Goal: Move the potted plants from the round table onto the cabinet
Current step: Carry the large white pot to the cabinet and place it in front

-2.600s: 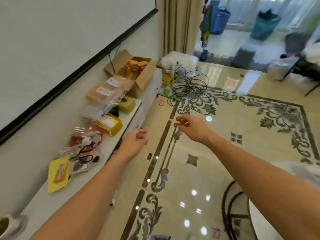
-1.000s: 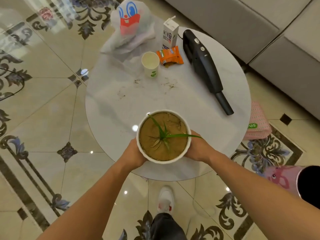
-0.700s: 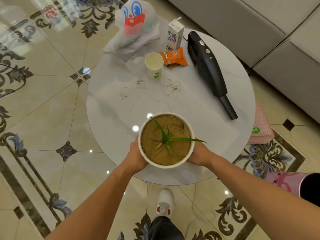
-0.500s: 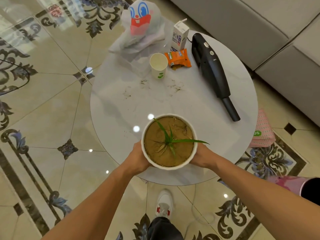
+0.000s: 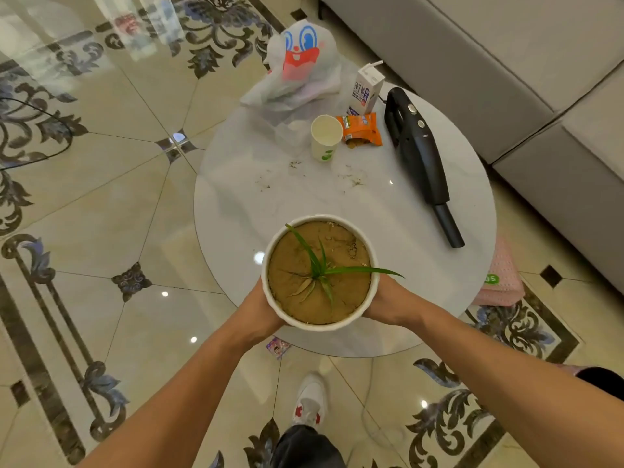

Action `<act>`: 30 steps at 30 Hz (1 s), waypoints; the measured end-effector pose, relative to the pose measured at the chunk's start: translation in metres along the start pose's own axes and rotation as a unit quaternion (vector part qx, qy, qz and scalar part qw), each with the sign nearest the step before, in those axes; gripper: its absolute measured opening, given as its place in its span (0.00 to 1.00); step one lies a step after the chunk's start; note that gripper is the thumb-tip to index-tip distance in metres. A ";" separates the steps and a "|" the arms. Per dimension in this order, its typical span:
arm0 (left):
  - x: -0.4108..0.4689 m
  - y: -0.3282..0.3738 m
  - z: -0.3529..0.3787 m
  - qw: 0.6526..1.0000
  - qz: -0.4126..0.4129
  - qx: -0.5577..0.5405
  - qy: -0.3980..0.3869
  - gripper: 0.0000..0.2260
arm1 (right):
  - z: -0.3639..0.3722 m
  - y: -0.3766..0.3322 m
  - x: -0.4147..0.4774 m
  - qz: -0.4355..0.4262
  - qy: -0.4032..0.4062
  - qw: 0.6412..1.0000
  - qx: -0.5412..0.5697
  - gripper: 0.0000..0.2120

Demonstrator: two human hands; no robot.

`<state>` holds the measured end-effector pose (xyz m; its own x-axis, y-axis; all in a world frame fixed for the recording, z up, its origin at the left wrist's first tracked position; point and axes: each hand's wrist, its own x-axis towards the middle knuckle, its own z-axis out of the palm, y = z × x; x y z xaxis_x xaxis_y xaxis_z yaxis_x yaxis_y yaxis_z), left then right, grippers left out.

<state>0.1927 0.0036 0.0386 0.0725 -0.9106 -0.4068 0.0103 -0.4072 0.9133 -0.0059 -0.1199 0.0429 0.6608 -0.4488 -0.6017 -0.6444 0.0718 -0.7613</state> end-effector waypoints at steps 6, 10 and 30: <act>-0.046 0.002 -0.047 0.999 -0.011 -0.031 0.026 0.21 | 0.034 -0.056 0.001 -0.084 -0.013 0.995 -0.042 0.31; -0.096 0.002 -0.089 0.995 0.011 -0.034 0.089 0.25 | 0.077 -0.103 0.010 -0.095 -0.046 0.993 -0.046 0.27; -0.587 -0.141 -0.223 0.824 0.057 -0.151 0.543 0.24 | 0.569 -0.291 -0.031 -0.332 -0.373 0.825 -0.266 0.21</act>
<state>0.3710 0.6114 0.1532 0.9379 -0.2761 -0.2101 0.1776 -0.1381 0.9744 0.3802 0.3803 0.1460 0.8611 0.4550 -0.2267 0.0089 -0.4593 -0.8883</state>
